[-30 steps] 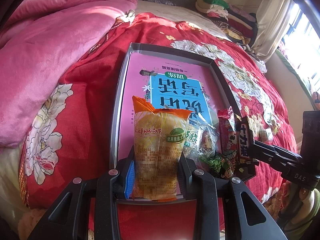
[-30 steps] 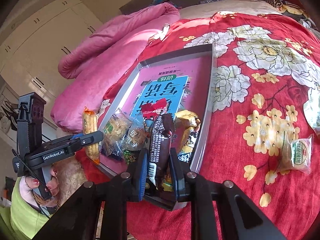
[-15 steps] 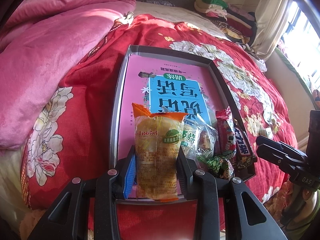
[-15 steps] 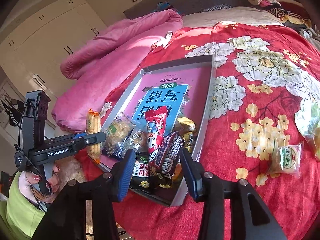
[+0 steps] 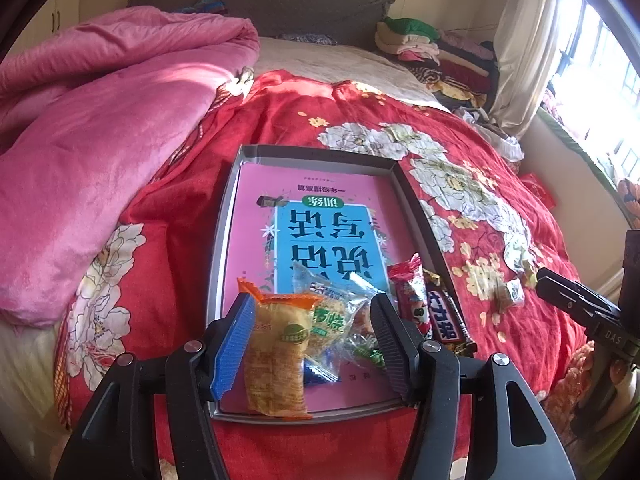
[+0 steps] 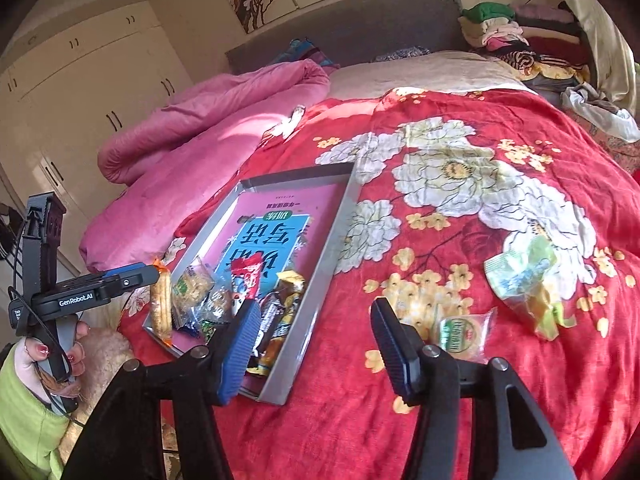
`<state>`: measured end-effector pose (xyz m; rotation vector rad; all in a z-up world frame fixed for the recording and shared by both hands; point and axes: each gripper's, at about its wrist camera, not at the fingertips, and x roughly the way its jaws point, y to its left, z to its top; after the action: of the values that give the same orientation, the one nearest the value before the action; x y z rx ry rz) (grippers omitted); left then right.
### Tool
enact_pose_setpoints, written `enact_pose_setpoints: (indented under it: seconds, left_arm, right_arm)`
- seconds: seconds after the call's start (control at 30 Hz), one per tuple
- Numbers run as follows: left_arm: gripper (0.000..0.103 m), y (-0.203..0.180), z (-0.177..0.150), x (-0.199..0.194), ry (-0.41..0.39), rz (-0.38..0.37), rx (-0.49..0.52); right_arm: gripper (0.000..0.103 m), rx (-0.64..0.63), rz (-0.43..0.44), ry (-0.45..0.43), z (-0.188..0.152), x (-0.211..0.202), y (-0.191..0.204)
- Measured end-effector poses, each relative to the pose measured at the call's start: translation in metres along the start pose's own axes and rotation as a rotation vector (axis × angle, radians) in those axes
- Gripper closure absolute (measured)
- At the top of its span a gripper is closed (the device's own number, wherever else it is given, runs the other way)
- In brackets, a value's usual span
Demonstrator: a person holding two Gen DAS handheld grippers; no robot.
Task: Organize snacks
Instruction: 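Open the right tool over the tray while the left tool lowers and releases the bread bag, then grasp the round cake packet with the left tool while the right tool grasps the green milk-roll bag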
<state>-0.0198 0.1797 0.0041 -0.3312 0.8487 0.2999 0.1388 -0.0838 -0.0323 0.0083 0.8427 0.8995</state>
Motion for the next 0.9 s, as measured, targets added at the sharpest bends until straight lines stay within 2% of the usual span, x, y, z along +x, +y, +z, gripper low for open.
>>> enact_pose_setpoints:
  seconds: [0.27,0.53,0.63,0.73,0.9]
  left_arm:
    - [0.04,-0.053,0.004,0.001,0.019,-0.081,0.067]
    - [0.04,-0.124,0.002,0.022,0.087,-0.17,0.159]
    - [0.04,-0.148,0.001,0.035,0.126,-0.208,0.185]
    - [0.04,-0.173,0.0,0.052,0.158,-0.227,0.217]
    - [0.04,-0.207,-0.004,0.081,0.215,-0.253,0.256]
  right_arm:
    - [0.043,0.033,-0.096,-0.072,0.011,-0.03,-0.04]
    - [0.042,0.093,-0.166,-0.091,0.015,-0.047,-0.079]
    - [0.042,0.101,-0.203,-0.058,0.014,-0.044,-0.093]
    - [0.042,0.088,-0.249,0.032,0.015,-0.031,-0.109]
    - [0.042,0.103,-0.268,0.123,0.011,-0.007,-0.132]
